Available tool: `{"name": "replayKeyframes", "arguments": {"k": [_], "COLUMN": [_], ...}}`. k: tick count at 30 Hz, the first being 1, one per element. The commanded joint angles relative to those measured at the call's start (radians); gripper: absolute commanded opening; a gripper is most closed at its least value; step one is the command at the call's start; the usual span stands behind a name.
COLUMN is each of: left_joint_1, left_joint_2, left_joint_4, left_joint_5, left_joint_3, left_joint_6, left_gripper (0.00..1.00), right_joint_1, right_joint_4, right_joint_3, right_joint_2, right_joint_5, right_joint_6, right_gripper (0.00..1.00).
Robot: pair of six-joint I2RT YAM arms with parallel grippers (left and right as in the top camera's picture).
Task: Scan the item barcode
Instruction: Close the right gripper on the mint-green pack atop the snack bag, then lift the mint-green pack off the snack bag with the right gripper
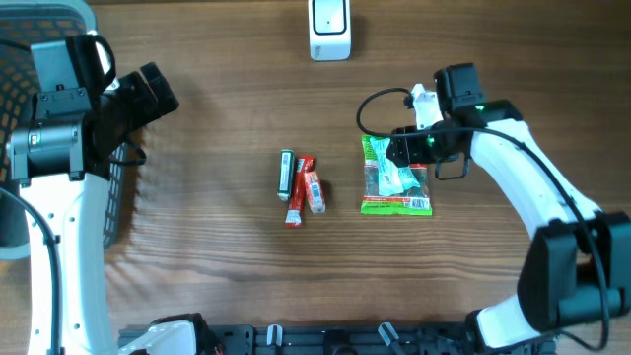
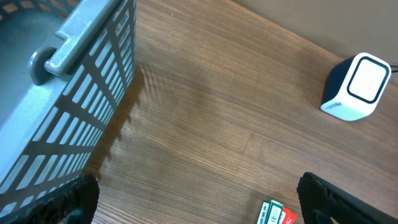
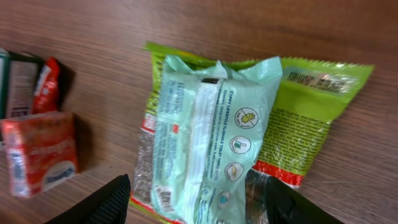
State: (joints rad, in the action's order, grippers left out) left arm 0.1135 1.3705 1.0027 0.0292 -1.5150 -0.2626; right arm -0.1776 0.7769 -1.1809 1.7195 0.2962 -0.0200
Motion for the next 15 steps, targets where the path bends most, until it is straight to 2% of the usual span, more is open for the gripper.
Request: {"name": "replayKeyframes", "arguments": {"k": [1,10,15], "left_joint_1": [0.004,0.004,0.004], "left_joint_2": [-0.007,-0.007,-0.007], "left_joint_4": [-0.002,-0.002,-0.002], "left_joint_5": [0.006,0.006,0.006], "left_joint_3": [-0.010,-0.010,-0.010], "left_joint_6": [0.020,0.020,0.020], "left_gripper": [1.00,1.00,1.00], "right_joint_1": [0.002,0.002,0.002], "right_joint_4": [-0.009,-0.036,-0.054], "right_joint_3": [0.005,0.005,0.017], "right_joint_2": [0.080,0.171,0.175], "right_joint_5": [-0.015,-0.011,-0.011], "right_joint_6": [0.019,0.018,0.018], "right_gripper": [0.70,0.69,0.45]}}
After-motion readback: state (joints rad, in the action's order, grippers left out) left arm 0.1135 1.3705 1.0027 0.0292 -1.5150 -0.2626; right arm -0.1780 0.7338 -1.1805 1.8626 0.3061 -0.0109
